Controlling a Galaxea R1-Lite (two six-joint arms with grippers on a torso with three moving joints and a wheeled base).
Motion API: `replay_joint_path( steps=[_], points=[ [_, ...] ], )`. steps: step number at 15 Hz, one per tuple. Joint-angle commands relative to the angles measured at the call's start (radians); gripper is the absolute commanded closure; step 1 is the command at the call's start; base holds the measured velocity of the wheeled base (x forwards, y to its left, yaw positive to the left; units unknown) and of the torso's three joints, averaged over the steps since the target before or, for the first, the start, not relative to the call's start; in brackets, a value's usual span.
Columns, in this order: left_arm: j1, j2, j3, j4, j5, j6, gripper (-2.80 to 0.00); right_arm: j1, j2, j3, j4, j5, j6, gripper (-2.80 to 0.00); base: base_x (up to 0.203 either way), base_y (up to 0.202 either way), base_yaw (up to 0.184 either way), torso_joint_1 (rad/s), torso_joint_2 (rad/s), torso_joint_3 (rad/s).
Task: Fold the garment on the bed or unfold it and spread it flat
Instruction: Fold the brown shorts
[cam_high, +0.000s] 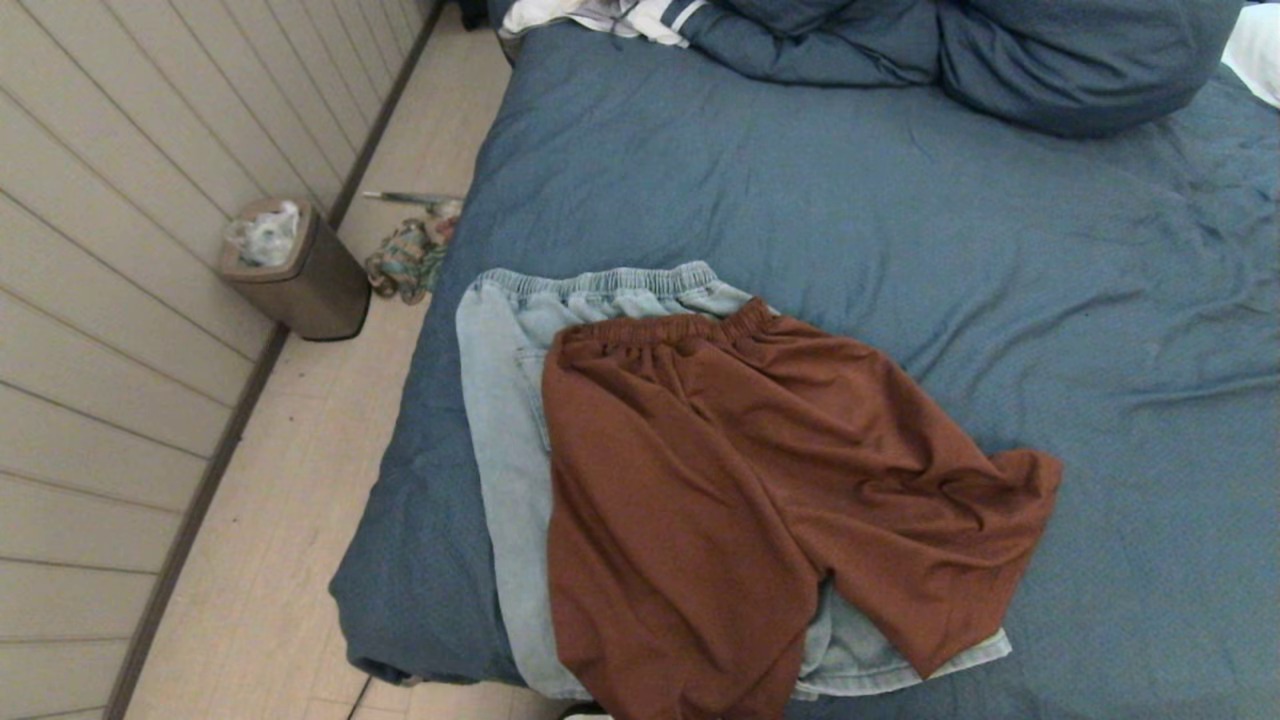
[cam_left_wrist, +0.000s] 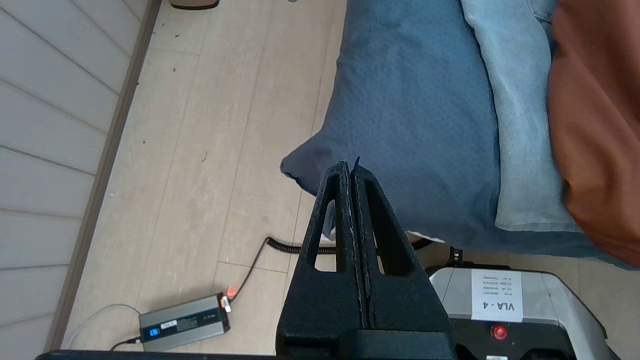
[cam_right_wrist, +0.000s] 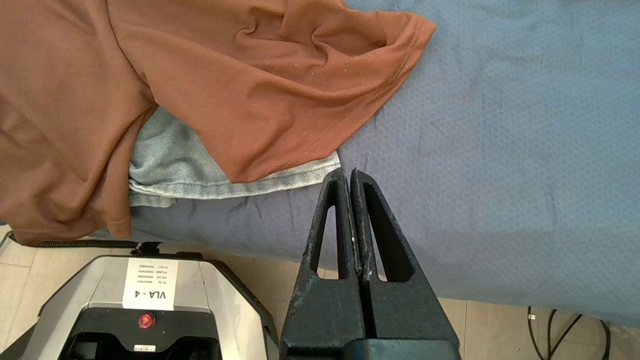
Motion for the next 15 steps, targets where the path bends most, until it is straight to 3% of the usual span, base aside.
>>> replay_joint_path(
  steps=[1, 8, 11, 15],
  points=[
    [0.001, 0.002, -0.001, 0.001, 0.0, -0.001, 0.0, 0.0, -0.006, 0.0, 0.001, 0.0, -0.001, 0.0, 0.0, 0.0, 0.0, 0.0, 0.0, 0.0],
    [0.002, 0.002, 0.0, 0.001, 0.0, -0.001, 0.0, 0.0, -0.006, -0.001, 0.001, 0.0, -0.002, 0.0, 0.0, 0.0, 0.0, 0.0, 0.0, 0.0],
    [0.001, 0.002, 0.0, 0.001, 0.0, -0.001, 0.0, 0.001, -0.007, 0.001, -0.004, 0.014, -0.056, 0.0, 0.0, 0.0, 0.0, 0.0, 0.0, 0.0],
    [0.002, 0.002, -0.001, 0.002, 0.0, -0.001, 0.0, 0.002, -0.008, 0.002, -0.005, 0.017, -0.038, 0.0, 0.0, 0.0, 0.0, 0.0, 0.0, 0.0]
  ],
)
